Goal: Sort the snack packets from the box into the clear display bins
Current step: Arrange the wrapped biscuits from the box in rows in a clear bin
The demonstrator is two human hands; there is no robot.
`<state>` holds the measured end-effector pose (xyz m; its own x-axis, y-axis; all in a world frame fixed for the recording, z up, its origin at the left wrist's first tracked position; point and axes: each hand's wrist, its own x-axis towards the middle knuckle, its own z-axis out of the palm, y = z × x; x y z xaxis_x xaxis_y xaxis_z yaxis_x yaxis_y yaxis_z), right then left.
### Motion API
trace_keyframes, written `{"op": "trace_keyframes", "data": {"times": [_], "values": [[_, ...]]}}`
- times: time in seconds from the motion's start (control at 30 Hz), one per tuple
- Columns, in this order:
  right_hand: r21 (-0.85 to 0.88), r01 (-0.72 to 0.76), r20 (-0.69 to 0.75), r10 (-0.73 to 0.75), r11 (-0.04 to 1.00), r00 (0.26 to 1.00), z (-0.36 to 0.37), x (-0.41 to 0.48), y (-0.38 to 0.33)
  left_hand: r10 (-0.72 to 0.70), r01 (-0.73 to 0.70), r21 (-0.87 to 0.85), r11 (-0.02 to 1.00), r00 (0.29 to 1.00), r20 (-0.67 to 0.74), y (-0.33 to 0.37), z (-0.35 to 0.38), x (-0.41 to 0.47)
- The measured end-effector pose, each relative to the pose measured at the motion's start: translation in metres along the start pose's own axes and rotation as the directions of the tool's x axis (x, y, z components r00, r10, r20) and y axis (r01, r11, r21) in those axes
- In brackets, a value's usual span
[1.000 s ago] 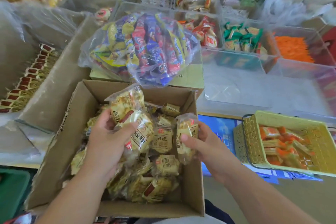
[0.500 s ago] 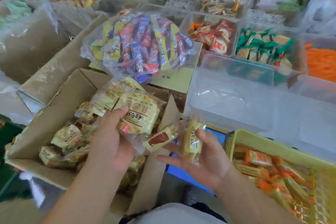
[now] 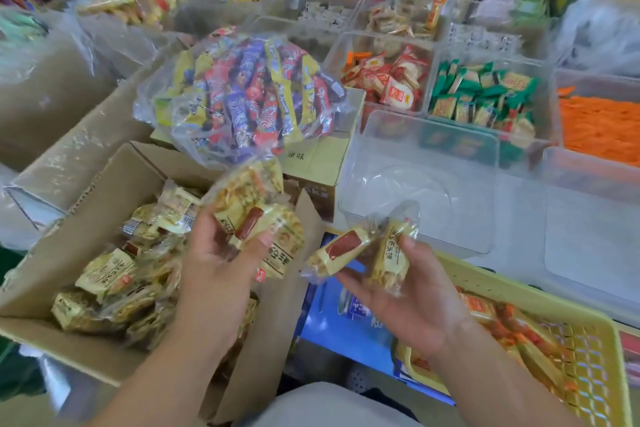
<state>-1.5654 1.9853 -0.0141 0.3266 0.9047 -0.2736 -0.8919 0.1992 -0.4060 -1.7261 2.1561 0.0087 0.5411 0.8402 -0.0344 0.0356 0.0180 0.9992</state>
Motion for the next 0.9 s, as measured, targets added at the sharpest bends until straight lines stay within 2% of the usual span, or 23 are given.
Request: {"op": "trace_keyframes", "data": {"times": [0.07,0.23,0.33,0.4,0.5,0.6,0.67,0.77,0.87,0.9], "values": [[-0.006,0.004,-0.047,-0.004,1.000,0.999,0.009,0.005,0.005,-0.017,0.018,-0.029,0.999,0.999,0.041,-0.004,0.007,-0.002],[-0.039,-0.032,-0.200,0.023,0.999,0.979,0.036,0.013,0.028,-0.172,0.197,-0.142,0.970,0.970,0.172,-0.007,0.007,0.004],[-0.217,-0.070,-0.259,0.012,0.974,0.966,0.043,0.018,0.040,-0.216,0.296,-0.195,0.935,0.913,0.346,-0.014,-0.007,0.008],[-0.364,-0.092,-0.282,-0.015,0.927,0.959,0.047,0.021,0.045,-0.206,0.310,-0.172,0.935,0.869,0.450,-0.020,-0.012,0.007],[-0.479,-0.102,-0.312,-0.061,0.872,0.948,0.050,0.023,0.049,-0.225,0.306,-0.146,0.941,0.886,0.406,-0.031,-0.010,0.007],[-0.575,-0.126,-0.395,-0.139,0.808,0.908,0.046,0.022,0.039,-0.289,0.365,-0.167,0.916,0.888,0.357,-0.033,-0.004,0.009],[-0.700,-0.178,-0.405,-0.180,0.692,0.897,0.041,0.020,0.027,-0.329,0.418,-0.215,0.883,0.876,0.352,-0.030,0.000,0.013],[-0.852,-0.182,-0.333,-0.240,0.492,0.912,0.030,0.023,0.002,-0.396,0.481,-0.252,0.839,0.860,0.323,-0.027,0.011,0.016],[-0.974,-0.215,-0.225,-0.399,0.070,0.889,0.013,0.029,-0.020,-0.437,0.500,-0.274,0.822,0.861,0.261,-0.022,0.025,0.018],[-0.974,-0.224,-0.210,-0.402,0.011,0.891,0.007,0.030,-0.026,-0.438,0.490,-0.280,0.825,0.869,0.231,-0.020,0.030,0.019]]}}
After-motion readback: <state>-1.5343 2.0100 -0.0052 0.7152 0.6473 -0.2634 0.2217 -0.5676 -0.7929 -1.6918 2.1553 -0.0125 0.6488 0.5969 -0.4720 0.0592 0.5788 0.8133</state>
